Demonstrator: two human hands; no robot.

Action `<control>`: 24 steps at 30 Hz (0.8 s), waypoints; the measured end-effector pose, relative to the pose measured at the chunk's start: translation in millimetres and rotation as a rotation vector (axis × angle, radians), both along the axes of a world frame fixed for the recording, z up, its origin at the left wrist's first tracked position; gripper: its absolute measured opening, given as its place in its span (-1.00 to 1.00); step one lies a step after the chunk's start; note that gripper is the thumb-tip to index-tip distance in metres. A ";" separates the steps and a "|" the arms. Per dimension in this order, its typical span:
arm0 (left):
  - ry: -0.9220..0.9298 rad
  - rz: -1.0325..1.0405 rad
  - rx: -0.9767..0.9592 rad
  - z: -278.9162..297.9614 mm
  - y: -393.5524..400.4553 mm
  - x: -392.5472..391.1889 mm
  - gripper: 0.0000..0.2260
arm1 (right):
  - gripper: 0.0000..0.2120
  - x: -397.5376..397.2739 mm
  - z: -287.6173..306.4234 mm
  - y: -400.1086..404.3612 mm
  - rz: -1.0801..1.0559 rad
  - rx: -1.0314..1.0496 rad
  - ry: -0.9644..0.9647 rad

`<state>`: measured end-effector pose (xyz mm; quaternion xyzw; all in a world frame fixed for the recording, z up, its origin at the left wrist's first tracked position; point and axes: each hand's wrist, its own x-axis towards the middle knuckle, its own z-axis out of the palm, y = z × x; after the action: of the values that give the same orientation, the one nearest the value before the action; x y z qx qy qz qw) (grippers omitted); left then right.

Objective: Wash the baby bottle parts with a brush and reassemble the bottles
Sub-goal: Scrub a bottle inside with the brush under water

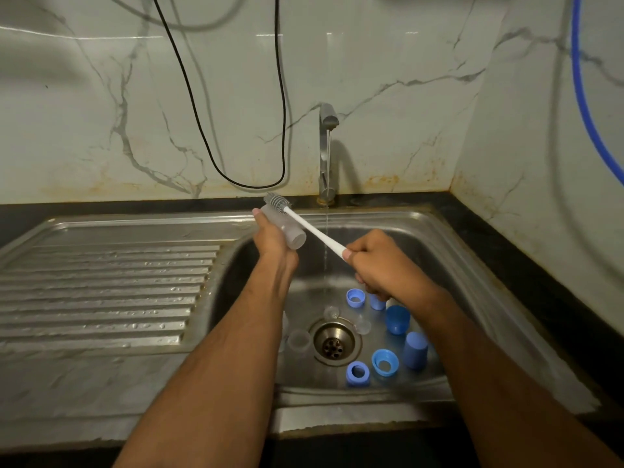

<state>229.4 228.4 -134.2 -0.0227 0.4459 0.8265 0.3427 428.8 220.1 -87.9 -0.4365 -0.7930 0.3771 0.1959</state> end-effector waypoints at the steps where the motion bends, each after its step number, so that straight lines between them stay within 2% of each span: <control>1: 0.000 -0.010 0.011 1.0 0.2 -0.8 -0.44 | -0.77 0.4 -1.4 0.3 -0.002 -0.004 0.008; 5: 0.035 -0.067 0.025 2.1 -1.1 -13.5 -0.14 | -0.75 7.1 -1.6 4.8 0.029 -0.040 0.020; 12: -0.095 -0.043 0.025 -9.3 -5.8 -33.9 -0.47 | -0.82 16.3 2.5 6.4 0.080 -0.123 -0.090; 17: 0.034 -0.033 -0.081 -6.7 5.6 -2.7 -0.59 | -0.79 -5.2 -0.9 -3.2 0.035 0.109 -0.080; 20: 0.024 -0.055 -0.062 -4.9 5.6 -0.9 -0.59 | -0.79 -0.3 -0.2 -1.7 0.024 0.002 -0.048; 22: -0.018 0.008 -0.039 -3.8 0.8 -17.1 -0.52 | -0.81 12.5 4.6 1.4 0.050 -0.126 -0.054; 24: -0.035 0.056 -0.029 -5.2 -0.8 -26.9 -0.49 | -0.82 18.8 8.6 3.4 0.046 -0.156 -0.077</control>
<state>202.5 227.6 -139.4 -0.0547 0.4511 0.8286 0.3270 447.6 223.5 -79.3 -0.4464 -0.7780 0.4249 0.1220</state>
